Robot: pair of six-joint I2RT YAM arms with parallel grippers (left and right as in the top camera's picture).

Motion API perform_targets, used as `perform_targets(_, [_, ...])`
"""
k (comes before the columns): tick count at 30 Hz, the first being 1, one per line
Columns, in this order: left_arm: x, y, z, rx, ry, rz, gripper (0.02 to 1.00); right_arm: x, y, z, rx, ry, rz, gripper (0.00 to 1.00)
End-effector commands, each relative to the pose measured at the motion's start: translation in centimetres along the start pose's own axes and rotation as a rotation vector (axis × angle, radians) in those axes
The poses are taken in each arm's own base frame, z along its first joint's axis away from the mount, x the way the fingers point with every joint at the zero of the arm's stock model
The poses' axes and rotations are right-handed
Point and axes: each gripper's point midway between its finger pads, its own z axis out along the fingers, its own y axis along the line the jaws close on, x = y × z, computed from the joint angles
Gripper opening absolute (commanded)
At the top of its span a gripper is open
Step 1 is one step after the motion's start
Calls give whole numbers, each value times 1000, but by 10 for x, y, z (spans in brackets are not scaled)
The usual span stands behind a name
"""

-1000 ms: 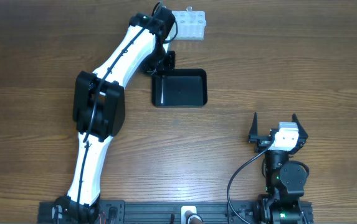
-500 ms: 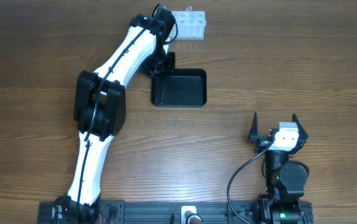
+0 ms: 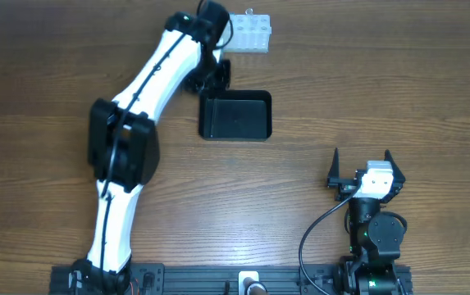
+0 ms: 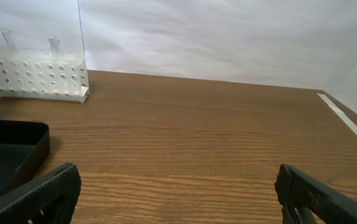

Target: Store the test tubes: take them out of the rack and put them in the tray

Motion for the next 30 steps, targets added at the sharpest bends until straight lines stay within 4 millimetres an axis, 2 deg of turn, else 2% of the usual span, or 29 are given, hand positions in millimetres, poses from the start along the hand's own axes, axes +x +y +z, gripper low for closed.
perform_targets(1, [-22, -10, -59, 32, -173, 18, 347, 1, 2, 0, -10, -1, -2, 993])
perform_targets(7, [-60, -5, -74, -24, -356, 23, 450, 1, 2, 0, -10, -1, -1, 991])
perform_targets(10, [-81, -1, -83, -58, -455, 23, 470, 1, 2, 0, -10, -1, -2, 993])
perform_targets(12, [-97, 4, -90, -92, -530, 9, 590, 1, 2, 0, -10, -1, -1, 993])
perform_targets(13, [-104, 6, -92, -107, -563, 3, 689, 1, 2, 0, -10, -1, -2, 991])
perform_targets(14, [-109, 6, -93, -112, -585, 2, 722, 1, 2, 0, -10, -1, -2, 991])
perform_targets(17, [-127, 2, -93, -106, -646, 43, 700, 1, 2, 0, -10, -1, -1, 991])
perform_targets(21, [-145, -2, -80, -95, -697, 60, 669, 1, 2, 0, -10, -1, -2, 991])
perform_targets(30, [-169, -2, -54, -79, -755, 54, 645, 1, 2, 0, -10, -1, -1, 991])
